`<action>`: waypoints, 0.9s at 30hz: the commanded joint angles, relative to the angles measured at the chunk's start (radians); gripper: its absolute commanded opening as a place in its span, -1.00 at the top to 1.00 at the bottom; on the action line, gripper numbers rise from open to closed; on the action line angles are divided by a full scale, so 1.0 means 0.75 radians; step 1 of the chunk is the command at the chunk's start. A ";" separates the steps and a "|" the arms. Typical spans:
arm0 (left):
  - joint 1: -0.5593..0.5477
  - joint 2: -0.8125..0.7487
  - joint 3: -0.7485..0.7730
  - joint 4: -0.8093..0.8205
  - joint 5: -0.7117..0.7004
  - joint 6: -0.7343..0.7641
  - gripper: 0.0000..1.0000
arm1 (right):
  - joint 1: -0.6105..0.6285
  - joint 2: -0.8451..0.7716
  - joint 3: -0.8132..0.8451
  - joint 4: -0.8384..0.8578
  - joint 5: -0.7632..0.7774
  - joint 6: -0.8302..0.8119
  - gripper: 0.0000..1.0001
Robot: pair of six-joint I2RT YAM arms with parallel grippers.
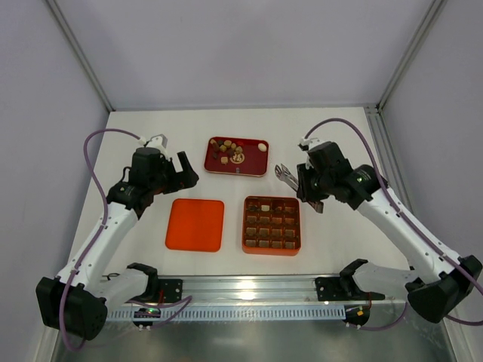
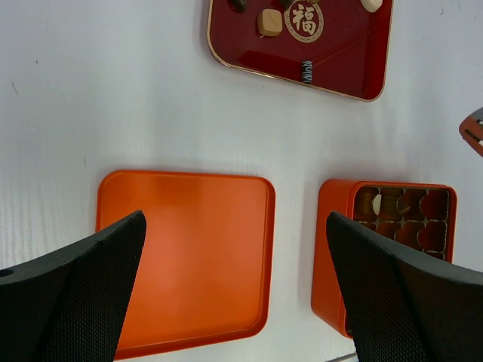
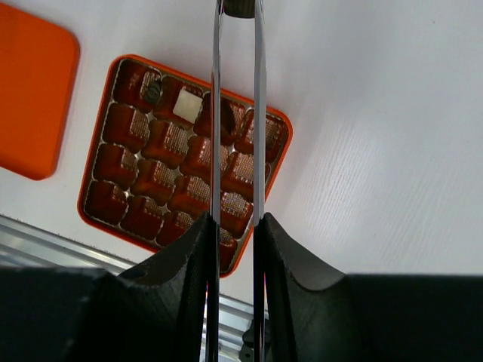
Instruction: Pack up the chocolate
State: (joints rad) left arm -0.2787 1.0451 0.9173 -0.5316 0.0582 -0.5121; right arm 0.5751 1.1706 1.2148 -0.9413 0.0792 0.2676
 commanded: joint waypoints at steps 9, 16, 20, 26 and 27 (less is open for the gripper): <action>0.003 -0.005 0.002 0.032 0.019 0.016 -0.99 | 0.006 -0.286 -0.208 -0.132 -0.042 0.079 0.38; 0.003 0.001 0.000 0.030 0.019 0.016 -0.99 | 0.008 -0.338 -0.260 -0.170 -0.063 0.087 0.39; 0.003 0.004 0.000 0.032 0.019 0.014 -1.00 | 0.006 -0.370 -0.280 -0.189 -0.069 0.097 0.38; 0.003 0.008 0.000 0.030 0.025 0.016 -1.00 | 0.010 -0.403 -0.294 -0.209 -0.089 0.103 0.38; 0.003 0.010 0.000 0.032 0.023 0.016 -0.99 | 0.010 -0.405 -0.294 -0.209 -0.091 0.105 0.38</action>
State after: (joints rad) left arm -0.2787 1.0500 0.9173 -0.5316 0.0639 -0.5121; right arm 0.5751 0.8867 0.9886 -1.0973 0.0257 0.3340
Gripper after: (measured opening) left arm 0.996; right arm 0.328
